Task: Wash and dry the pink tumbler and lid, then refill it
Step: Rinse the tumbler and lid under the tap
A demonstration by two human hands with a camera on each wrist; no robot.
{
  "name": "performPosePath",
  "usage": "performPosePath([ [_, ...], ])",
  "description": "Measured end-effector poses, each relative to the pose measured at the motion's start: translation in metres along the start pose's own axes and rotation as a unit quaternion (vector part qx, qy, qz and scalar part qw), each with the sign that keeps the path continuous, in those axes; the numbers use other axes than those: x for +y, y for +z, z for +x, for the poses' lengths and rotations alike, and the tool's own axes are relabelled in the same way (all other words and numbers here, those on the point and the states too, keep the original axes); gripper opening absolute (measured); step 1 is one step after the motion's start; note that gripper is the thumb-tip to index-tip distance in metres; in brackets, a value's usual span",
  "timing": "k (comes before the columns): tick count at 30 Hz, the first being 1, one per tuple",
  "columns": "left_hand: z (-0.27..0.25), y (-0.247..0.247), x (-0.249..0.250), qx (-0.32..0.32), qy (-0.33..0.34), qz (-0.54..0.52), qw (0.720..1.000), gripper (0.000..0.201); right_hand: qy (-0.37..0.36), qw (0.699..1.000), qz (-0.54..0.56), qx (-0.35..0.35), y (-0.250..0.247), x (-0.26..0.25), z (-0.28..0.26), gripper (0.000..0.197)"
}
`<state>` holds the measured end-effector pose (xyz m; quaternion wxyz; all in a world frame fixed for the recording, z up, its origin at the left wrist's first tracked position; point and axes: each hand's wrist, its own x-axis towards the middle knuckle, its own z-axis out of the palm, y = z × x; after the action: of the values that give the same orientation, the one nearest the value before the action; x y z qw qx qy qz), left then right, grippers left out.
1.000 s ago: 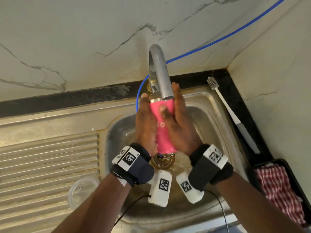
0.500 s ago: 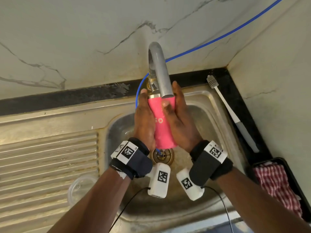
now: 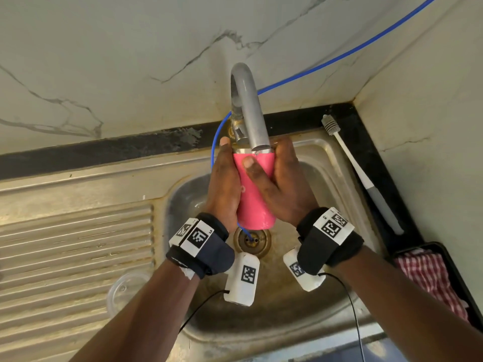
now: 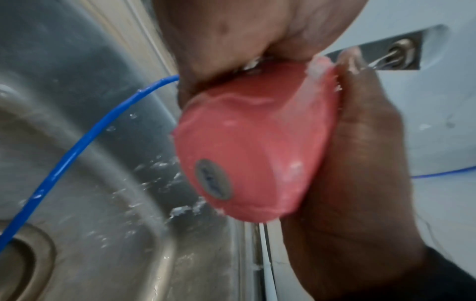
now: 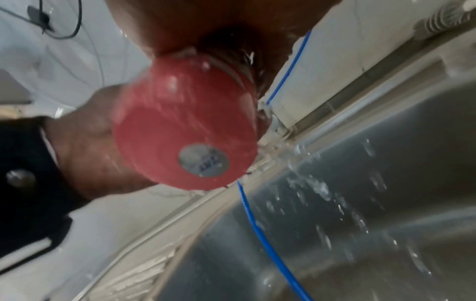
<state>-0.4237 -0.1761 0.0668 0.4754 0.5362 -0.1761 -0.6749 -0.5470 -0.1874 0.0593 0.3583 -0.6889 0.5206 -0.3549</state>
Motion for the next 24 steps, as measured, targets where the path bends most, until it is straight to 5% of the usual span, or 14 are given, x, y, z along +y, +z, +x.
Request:
performPosePath([
  [5,0.002,-0.002,-0.012,0.001,0.039,0.02,0.999,0.069,-0.038,0.994,-0.098,0.021,0.0,0.002,0.009,0.033],
  [10,0.006,-0.004,-0.021,0.029,0.072,0.045,0.996,0.075,-0.017,0.997,-0.051,0.062,0.001,-0.001,0.01,0.023],
  [16,0.012,-0.003,0.001,0.03,0.097,-0.011,0.995,0.085,0.006,0.996,0.082,-0.031,0.027,0.004,-0.031,0.072],
  [20,0.011,-0.007,-0.003,0.016,0.058,-0.058,0.996,0.102,0.041,0.99,0.111,-0.071,0.02,-0.003,-0.036,0.064],
  [24,0.006,0.0,-0.01,0.013,0.045,-0.053,0.998,0.107,0.128,0.966,0.224,-0.024,0.013,-0.006,-0.014,0.067],
])
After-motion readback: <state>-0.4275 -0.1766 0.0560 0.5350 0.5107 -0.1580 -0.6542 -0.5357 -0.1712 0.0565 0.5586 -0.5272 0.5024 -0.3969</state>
